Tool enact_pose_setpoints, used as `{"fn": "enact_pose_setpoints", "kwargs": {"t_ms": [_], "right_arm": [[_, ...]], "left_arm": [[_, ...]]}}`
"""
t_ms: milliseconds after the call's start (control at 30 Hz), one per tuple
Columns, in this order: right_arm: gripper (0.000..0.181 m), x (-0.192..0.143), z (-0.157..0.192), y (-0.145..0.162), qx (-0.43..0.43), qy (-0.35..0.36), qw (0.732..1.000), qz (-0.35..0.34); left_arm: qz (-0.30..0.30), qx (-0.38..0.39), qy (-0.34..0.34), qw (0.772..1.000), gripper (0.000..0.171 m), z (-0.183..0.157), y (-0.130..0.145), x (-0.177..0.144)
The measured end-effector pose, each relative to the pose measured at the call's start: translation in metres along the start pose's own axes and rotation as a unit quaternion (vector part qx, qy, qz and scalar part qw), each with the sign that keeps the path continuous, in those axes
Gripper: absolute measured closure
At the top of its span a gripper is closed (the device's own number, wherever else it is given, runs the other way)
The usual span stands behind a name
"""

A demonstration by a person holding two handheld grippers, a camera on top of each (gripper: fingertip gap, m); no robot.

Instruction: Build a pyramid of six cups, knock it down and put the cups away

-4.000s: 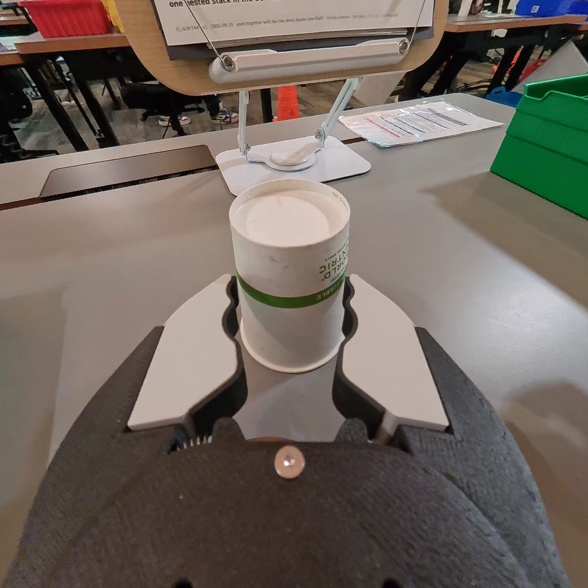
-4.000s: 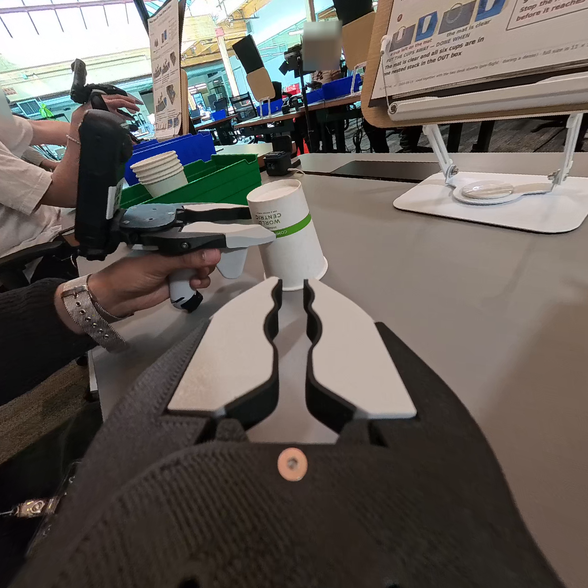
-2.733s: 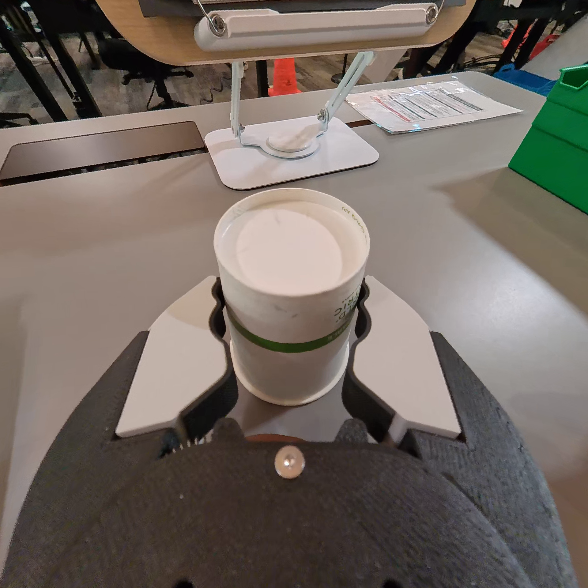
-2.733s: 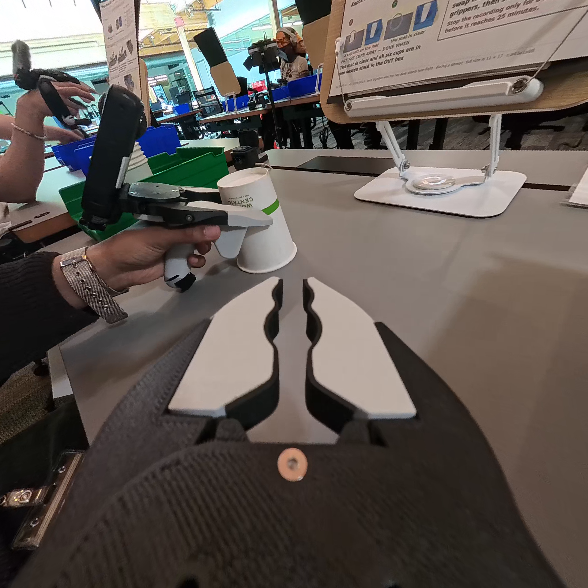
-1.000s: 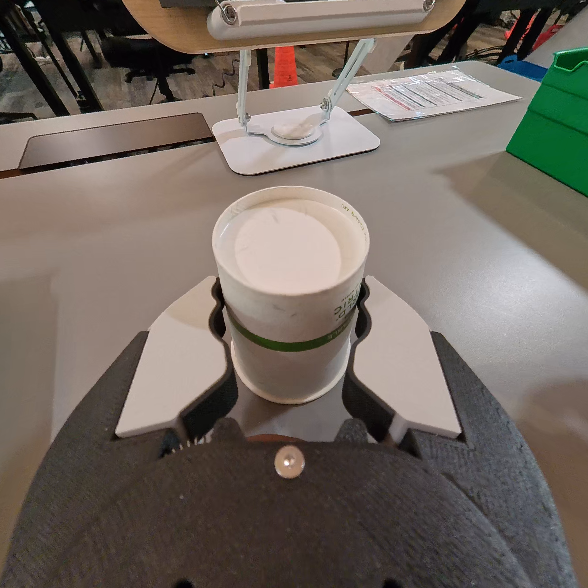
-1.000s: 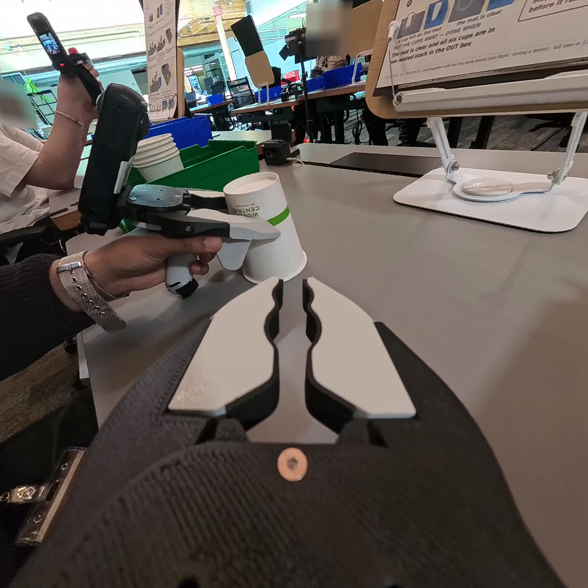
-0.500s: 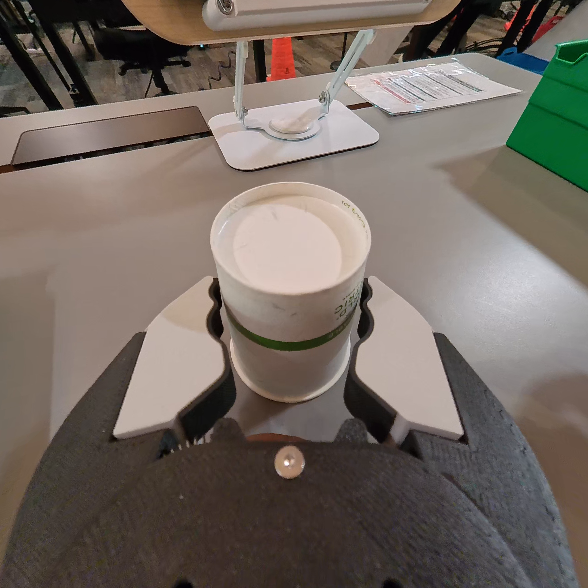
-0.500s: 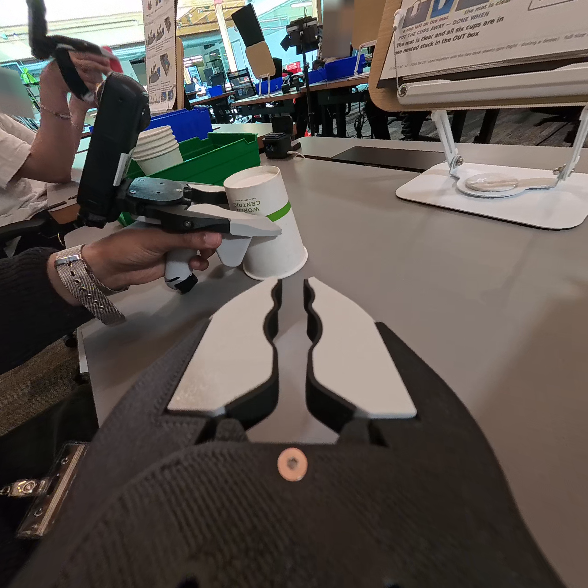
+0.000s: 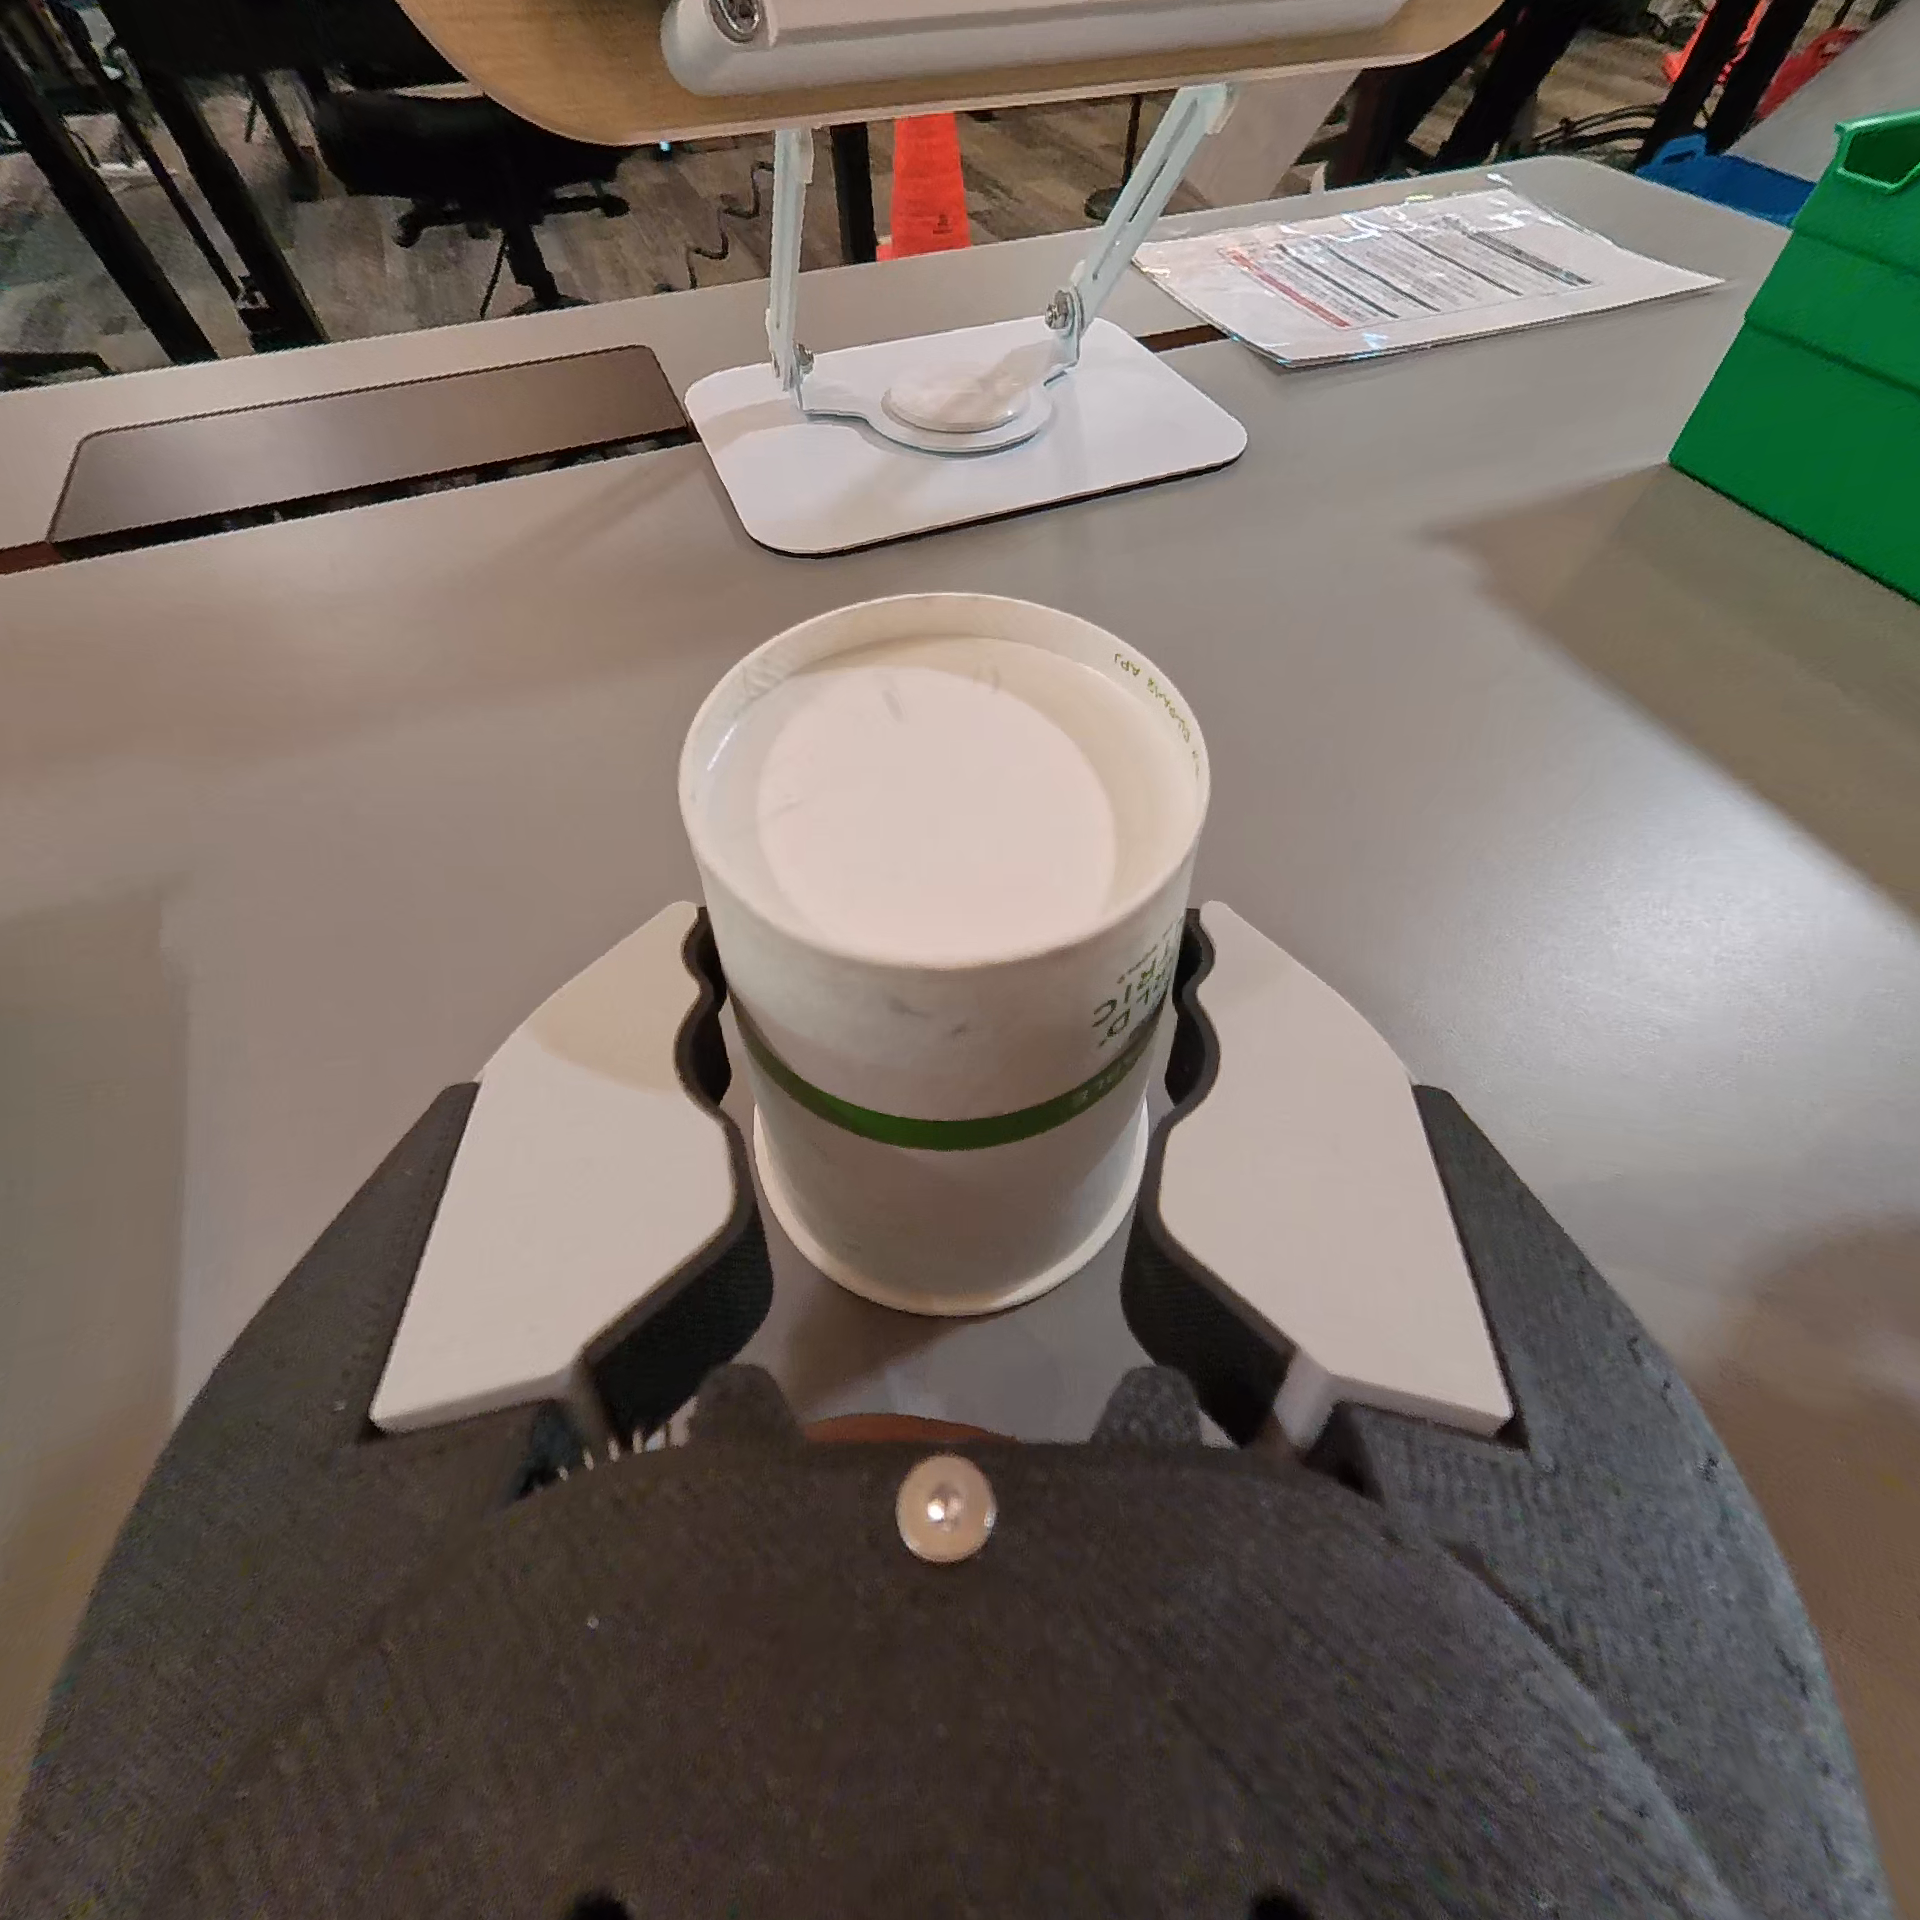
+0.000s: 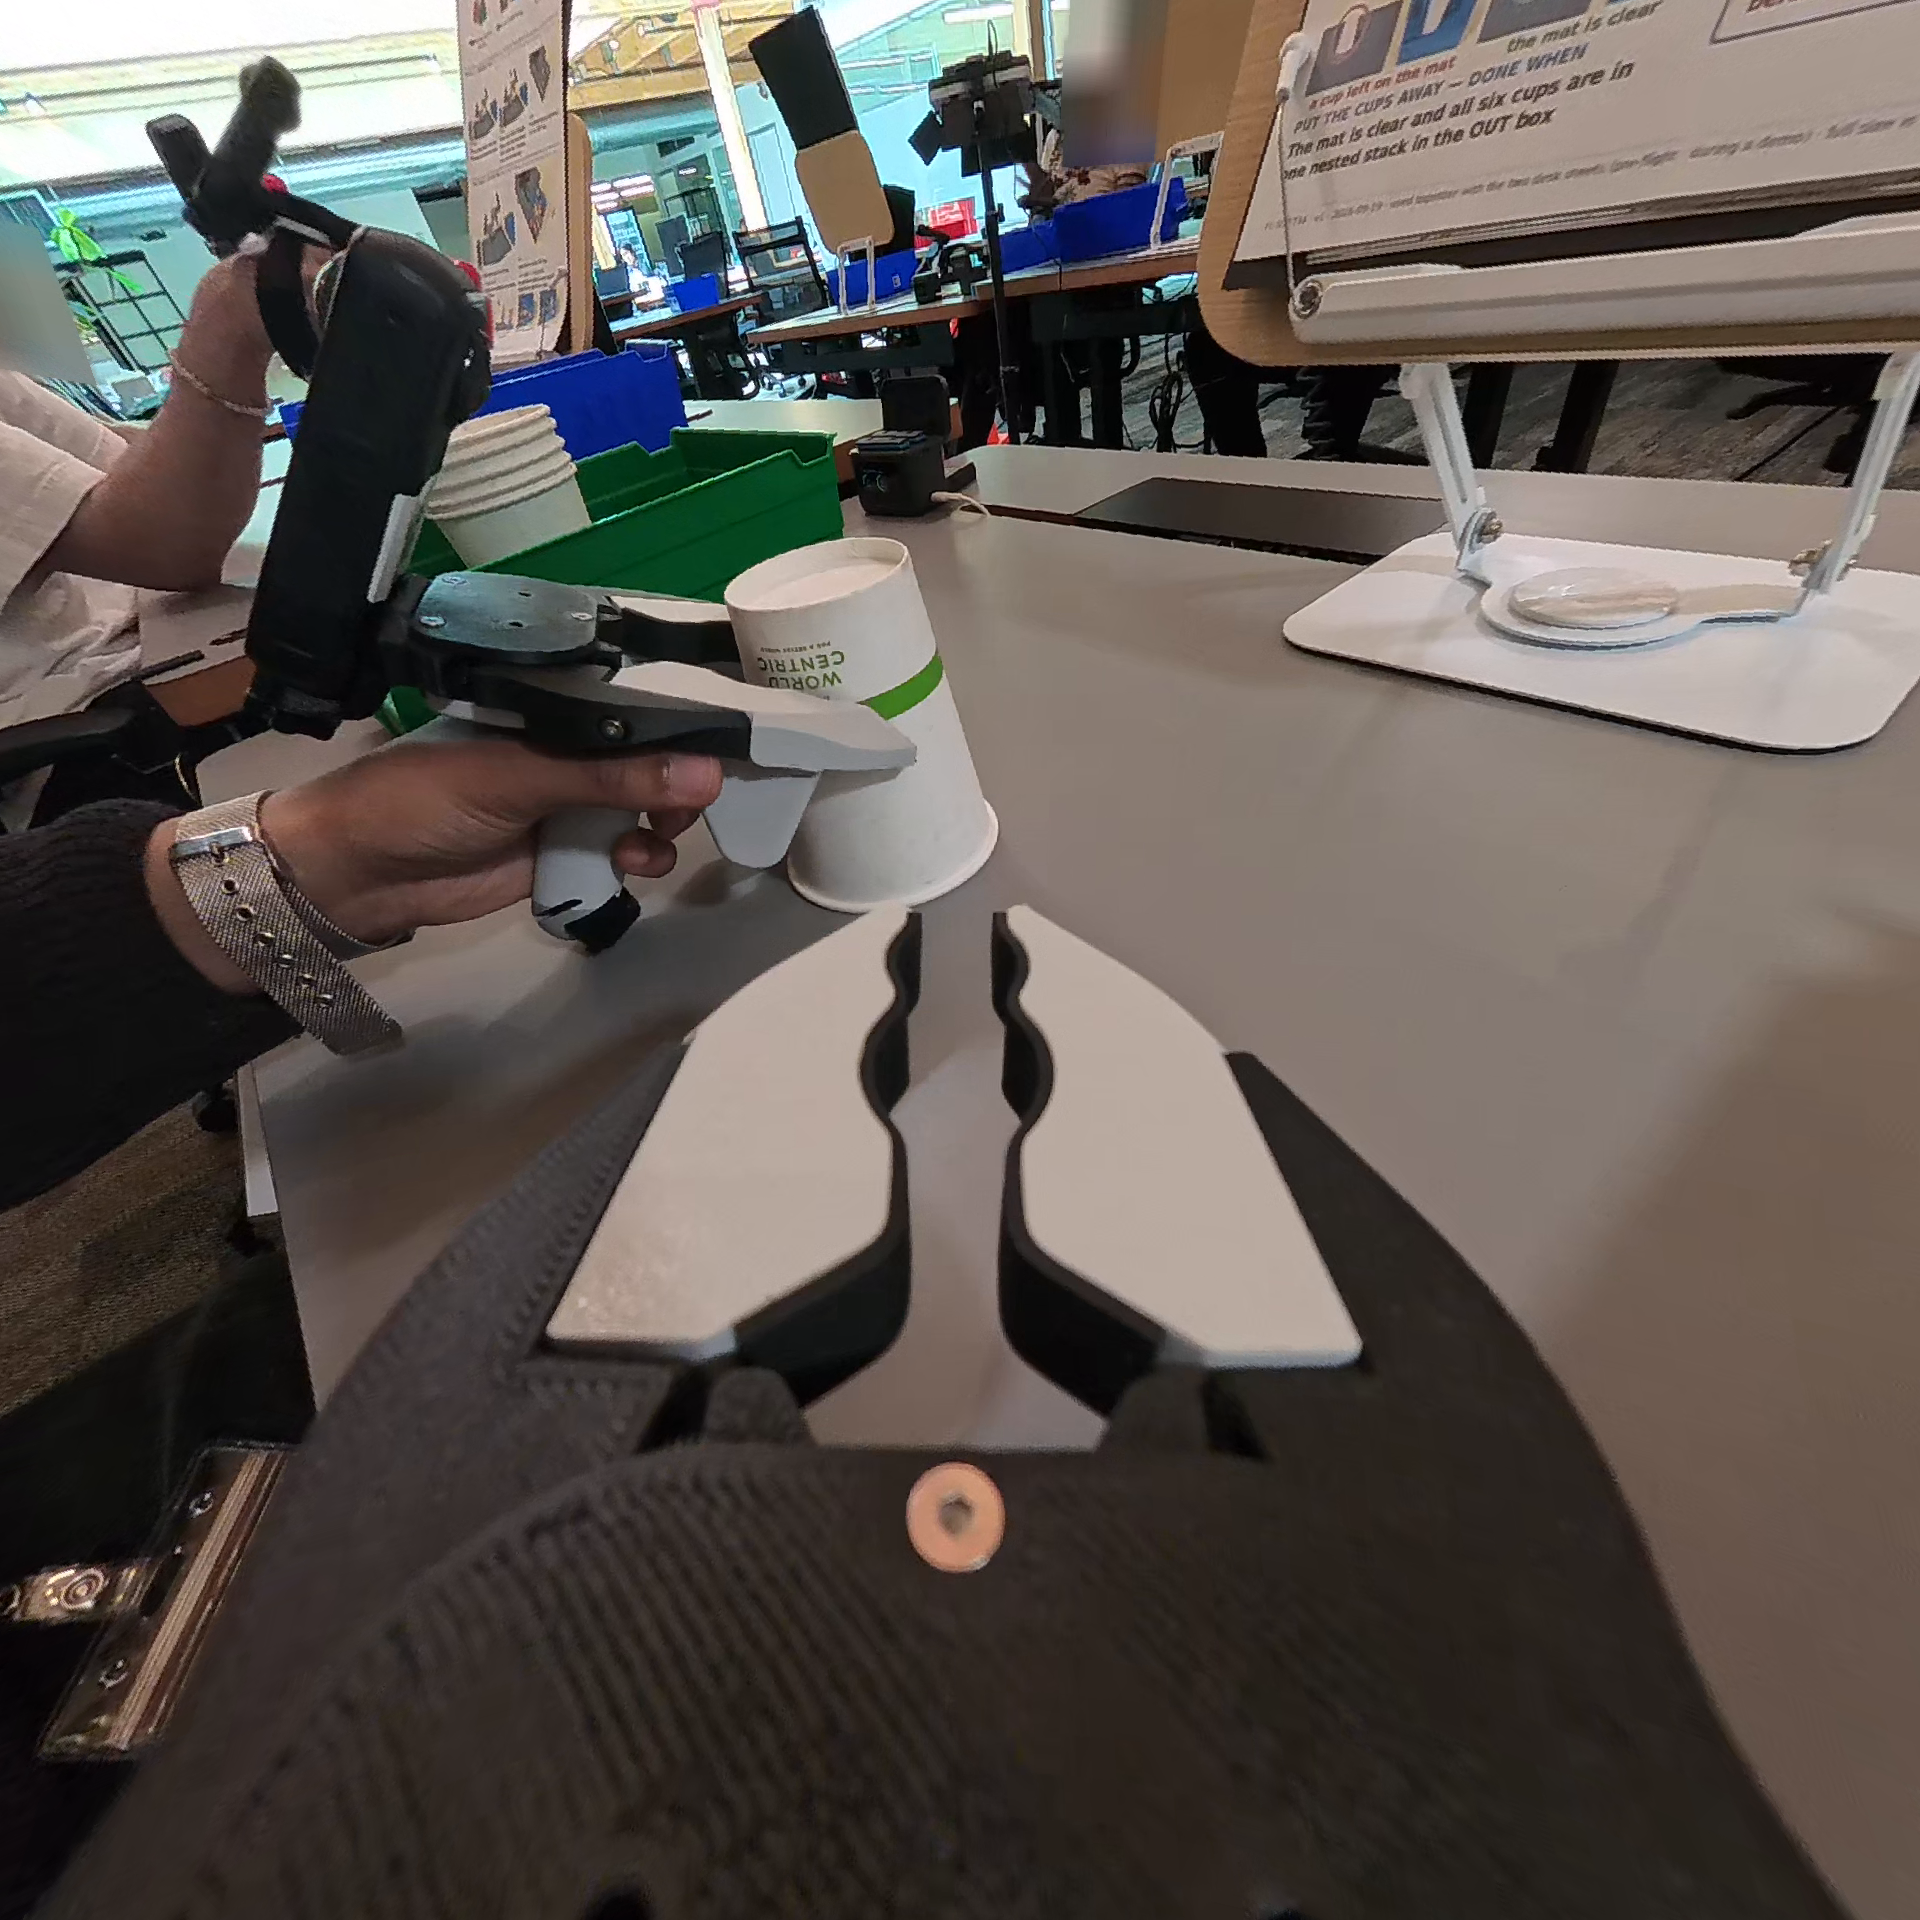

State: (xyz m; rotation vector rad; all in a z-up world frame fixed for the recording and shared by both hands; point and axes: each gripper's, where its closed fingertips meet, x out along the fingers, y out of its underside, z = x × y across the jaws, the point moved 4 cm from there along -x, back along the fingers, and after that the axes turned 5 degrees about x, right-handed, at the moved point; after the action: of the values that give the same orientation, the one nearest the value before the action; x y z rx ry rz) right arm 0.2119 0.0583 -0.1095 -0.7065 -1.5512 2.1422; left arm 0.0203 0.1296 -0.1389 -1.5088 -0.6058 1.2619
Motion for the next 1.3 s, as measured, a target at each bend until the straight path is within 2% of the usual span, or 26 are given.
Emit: {"fn": "enact_pose_setpoints", "kwargs": {"t_ms": [400, 867, 1067, 1133, 1200, 1300], "right_arm": [[0.168, 0.011, 0.008, -0.002, 0.002, -0.022, 1.000, 0.001], [0.167, 0.056, 0.049, 0.000, -0.015, -0.110, 0.994, 0.022], [0.163, 0.065, 0.079, -0.007, -0.065, -0.151, 0.986, 0.029], [0.163, 0.066, 0.095, -0.025, -0.090, -0.153, 0.984, 0.007], [0.170, 0.072, 0.117, -0.043, -0.120, -0.173, 0.978, 0.002], [0.170, 0.098, 0.151, -0.067, -0.207, -0.186, 0.960, 0.006]], "left_arm": [[-0.003, -0.004, 0.001, 1.000, 0.083, 0.003, 0.003, -0.010], [-0.055, -0.040, -0.026, 0.997, 0.083, 0.032, 0.013, -0.067], [-0.073, -0.046, -0.079, 0.993, 0.088, 0.052, 0.017, -0.092], [-0.096, -0.060, -0.095, 0.989, 0.092, 0.062, 0.012, -0.103], [-0.149, -0.060, -0.134, 0.978, 0.099, 0.074, 0.000, -0.122], [-0.283, -0.063, -0.216, 0.932, 0.120, 0.100, -0.031, -0.172]]}}
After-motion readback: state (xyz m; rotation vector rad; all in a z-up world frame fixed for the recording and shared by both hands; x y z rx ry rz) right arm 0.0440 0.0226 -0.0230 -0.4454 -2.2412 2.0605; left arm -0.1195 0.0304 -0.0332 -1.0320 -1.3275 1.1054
